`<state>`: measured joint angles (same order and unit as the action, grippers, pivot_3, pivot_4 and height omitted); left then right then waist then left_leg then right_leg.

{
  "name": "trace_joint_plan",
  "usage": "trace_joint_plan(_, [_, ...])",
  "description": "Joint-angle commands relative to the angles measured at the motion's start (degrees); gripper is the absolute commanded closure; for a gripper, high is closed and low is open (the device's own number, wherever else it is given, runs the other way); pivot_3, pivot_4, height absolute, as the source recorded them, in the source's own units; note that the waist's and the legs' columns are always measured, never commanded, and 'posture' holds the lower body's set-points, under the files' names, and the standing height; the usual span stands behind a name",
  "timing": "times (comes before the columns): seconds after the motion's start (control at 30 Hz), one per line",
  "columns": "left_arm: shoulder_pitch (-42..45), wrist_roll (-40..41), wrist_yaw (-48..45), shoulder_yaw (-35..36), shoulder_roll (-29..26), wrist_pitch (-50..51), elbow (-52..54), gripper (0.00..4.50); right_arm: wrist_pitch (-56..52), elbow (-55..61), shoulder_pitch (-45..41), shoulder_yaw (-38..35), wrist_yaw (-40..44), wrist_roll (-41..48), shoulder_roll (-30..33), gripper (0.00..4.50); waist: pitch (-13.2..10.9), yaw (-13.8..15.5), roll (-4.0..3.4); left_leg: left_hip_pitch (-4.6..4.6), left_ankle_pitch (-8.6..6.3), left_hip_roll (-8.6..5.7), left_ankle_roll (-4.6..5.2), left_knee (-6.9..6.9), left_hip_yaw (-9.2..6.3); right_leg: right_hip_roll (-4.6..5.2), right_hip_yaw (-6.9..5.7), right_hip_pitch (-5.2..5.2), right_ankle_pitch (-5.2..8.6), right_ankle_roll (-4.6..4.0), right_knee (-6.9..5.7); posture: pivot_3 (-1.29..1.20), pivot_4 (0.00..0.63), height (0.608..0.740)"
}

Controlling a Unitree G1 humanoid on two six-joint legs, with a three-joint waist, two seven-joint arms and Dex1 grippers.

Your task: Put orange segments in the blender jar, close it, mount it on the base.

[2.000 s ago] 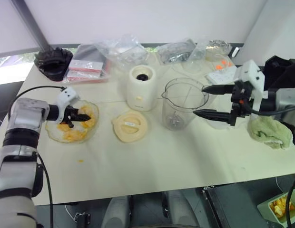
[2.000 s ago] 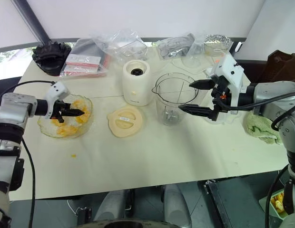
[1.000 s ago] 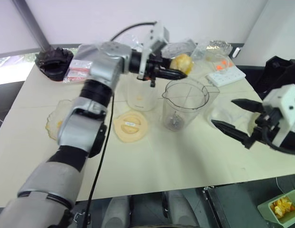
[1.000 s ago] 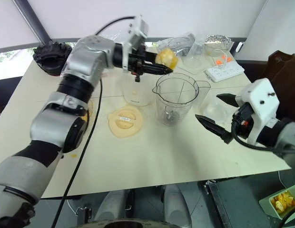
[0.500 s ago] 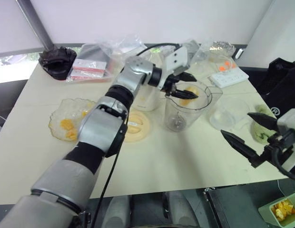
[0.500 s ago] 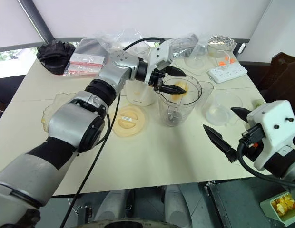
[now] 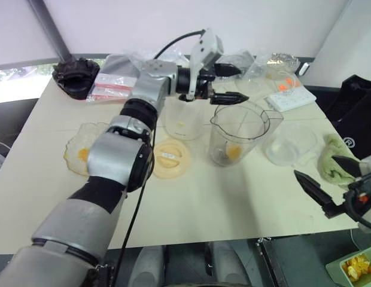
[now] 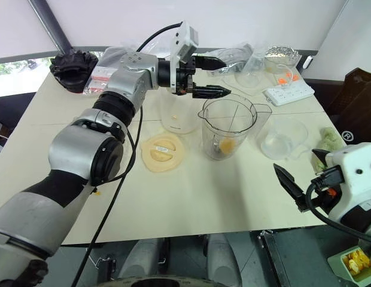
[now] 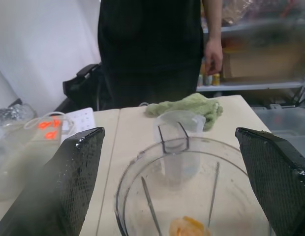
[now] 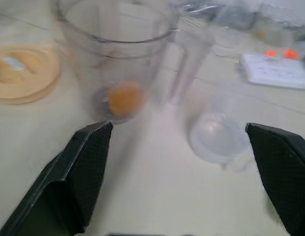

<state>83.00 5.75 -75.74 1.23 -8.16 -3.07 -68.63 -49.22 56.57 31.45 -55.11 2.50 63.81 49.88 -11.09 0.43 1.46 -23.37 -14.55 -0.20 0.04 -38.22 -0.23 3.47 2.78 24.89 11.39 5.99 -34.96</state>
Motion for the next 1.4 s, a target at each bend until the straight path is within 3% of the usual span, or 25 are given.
trace_joint_plan(0.03, [-6.78, 0.48, -0.86, -0.35, -3.91, 0.90, 9.79, 0.08, 4.30, -6.09, -1.51, 4.29, -0.51, -12.90, -1.68, 0.00, 0.01, -0.05, -0.01, 0.00, 0.00, -0.01, 0.00, 0.00, 0.00, 0.00, 0.01, 0.00, 0.00, 0.00, 0.00, 0.00, 0.150, 0.740])
trace_joint_plan(0.17, [-20.46, -3.37, 2.36, -4.79, -8.03, -1.22, 26.17, 0.08, 9.44, -15.96, -5.82, 9.88, 2.98, -21.76, -3.10, 0.00, 0.03, -0.51, -0.08, 0.07, 0.00, 0.05, 0.00, 0.04, -0.01, -0.02, 0.03, -0.02, -0.01, -0.02, -0.04, 0.00, 0.150, 0.740])
trace_joint_plan(0.3, [-31.85, -0.72, 4.51, -6.03, -9.74, 9.87, 42.34, 0.08, 12.78, -27.05, -12.96, 15.87, 6.19, -27.03, -4.18, 0.00, 0.02, -0.46, -0.10, 0.04, 0.00, 0.04, 0.00, 0.04, -0.05, 0.01, 0.03, -0.01, -0.02, -0.01, -0.07, 0.00, 0.150, 0.740])
trace_joint_plan(0.43, [-40.05, -1.52, 7.25, -8.18, -10.63, 11.75, 50.94, 0.08, 16.01, -37.36, -20.64, 21.14, 8.11, -31.55, -5.58, 0.00, 0.04, 0.10, -0.13, 0.06, 0.01, -0.01, 0.00, -0.03, -0.04, 0.05, 0.03, -0.06, -0.02, -0.01, -0.12, 0.00, 0.150, 0.740])
trace_joint_plan(0.77, [-45.75, 0.18, 12.04, -9.87, -11.78, 17.69, 59.99, 0.08, 21.33, -52.55, -29.44, 25.43, 10.61, -38.33, -10.49, 0.00, 0.09, -0.11, -0.23, 0.17, 0.01, -0.03, 0.00, 0.00, -0.07, -0.04, 0.02, -0.14, -0.02, 0.00, -0.15, 0.00, 0.150, 0.740])
trace_joint_plan(1.4, [-44.07, 0.76, 13.25, -11.91, -12.87, 15.97, 58.62, 0.08, 23.63, -59.14, -35.85, 26.45, 11.73, -41.29, -16.24, 0.00, 0.13, -1.31, -0.29, 0.24, 0.01, -0.03, 0.00, 0.00, -0.06, -0.05, 0.03, -0.17, -0.02, 0.00, -0.17, 0.00, 0.150, 0.740])
